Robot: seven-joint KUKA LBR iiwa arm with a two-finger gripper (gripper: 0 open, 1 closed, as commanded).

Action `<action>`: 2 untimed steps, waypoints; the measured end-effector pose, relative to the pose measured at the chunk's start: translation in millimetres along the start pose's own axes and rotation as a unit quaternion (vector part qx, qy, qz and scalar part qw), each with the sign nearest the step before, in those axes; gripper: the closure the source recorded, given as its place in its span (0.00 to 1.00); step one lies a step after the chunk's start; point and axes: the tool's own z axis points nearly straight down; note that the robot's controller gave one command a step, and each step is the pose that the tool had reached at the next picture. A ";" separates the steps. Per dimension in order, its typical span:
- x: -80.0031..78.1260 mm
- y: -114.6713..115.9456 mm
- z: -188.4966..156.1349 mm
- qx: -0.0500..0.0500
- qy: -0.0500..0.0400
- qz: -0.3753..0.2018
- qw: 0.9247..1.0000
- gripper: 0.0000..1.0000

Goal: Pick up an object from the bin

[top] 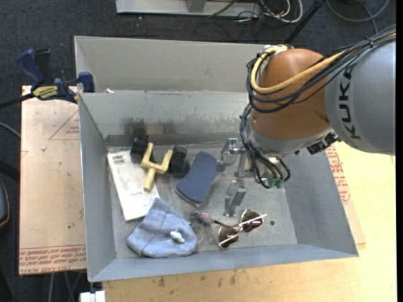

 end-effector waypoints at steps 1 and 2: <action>-1.5 -0.3 -3.6 0.000 -0.003 0.001 1.000 0.00; -14.1 -0.6 32.9 0.000 -0.007 -0.028 1.000 0.00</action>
Offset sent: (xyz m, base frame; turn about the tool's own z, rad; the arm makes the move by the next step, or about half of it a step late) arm 0.0433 -0.0036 -0.1545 -0.2323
